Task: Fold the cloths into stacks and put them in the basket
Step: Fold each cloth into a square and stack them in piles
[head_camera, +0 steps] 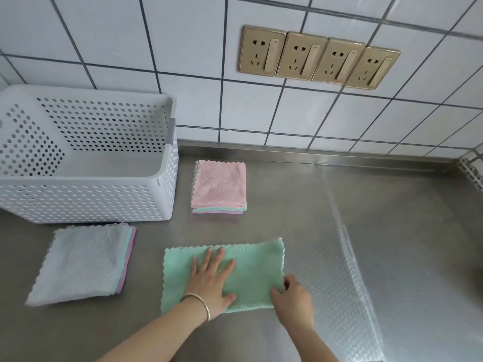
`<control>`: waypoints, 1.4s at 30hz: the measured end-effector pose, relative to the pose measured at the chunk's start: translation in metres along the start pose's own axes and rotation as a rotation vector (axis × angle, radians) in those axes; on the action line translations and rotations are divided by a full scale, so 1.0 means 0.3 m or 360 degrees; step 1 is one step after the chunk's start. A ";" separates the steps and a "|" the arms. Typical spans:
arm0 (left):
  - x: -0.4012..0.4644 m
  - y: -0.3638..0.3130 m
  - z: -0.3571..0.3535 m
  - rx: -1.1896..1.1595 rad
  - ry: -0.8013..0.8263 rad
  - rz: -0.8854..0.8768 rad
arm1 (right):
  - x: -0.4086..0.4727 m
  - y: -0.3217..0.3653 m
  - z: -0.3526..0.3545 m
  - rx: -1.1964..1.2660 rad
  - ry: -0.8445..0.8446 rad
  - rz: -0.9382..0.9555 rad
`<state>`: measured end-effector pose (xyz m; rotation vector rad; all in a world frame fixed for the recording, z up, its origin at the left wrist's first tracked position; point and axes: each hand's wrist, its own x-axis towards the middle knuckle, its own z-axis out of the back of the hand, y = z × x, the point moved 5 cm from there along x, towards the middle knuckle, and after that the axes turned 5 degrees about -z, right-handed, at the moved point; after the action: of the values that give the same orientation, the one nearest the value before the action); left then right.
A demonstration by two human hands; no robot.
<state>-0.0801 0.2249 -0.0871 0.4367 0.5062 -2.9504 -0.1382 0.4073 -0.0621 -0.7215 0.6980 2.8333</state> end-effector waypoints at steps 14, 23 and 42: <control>-0.034 -0.066 0.258 -0.1096 -0.0620 0.0393 | -0.182 0.246 -0.040 0.0129 -0.0448 0.0854; -0.074 0.011 0.208 -0.1477 -0.0514 0.0861 | -0.237 0.303 -0.119 -0.0140 -0.0421 0.1172; -0.163 0.280 0.242 -0.1112 -0.0697 0.0954 | -0.136 0.260 -0.288 -0.0738 -0.0113 0.1346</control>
<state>-0.0390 0.1245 -0.0328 -0.1250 1.0510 -2.0303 -0.0849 0.2973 -0.0783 -0.4222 0.3788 3.8532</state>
